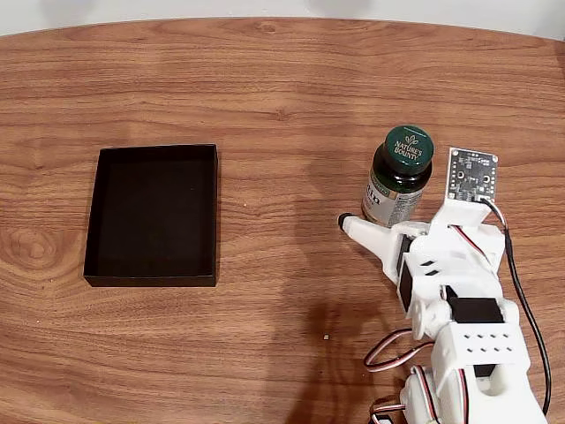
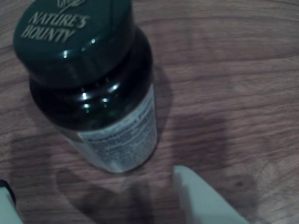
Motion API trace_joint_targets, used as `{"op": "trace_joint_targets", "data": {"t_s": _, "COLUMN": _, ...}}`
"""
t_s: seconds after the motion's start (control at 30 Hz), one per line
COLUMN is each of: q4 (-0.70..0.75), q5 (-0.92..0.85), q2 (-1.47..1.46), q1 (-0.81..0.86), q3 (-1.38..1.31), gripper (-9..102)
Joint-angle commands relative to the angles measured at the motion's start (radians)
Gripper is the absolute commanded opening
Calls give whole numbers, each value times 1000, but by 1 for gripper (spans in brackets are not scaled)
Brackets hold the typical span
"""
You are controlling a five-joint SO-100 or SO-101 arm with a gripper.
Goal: Pick up the pill bottle and place it in the black box.
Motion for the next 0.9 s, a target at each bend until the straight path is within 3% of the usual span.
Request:
{"op": "trace_joint_targets", "data": {"t_s": 0.0, "q4": -52, "q5": -2, "q2": -23, "q1": 11, "q3": -28, "gripper": 42}}
{"op": "trace_joint_targets", "data": {"t_s": 0.87, "q4": -486, "q5": 41, "q2": -344, "q1": 6, "q3": -34, "gripper": 42}}
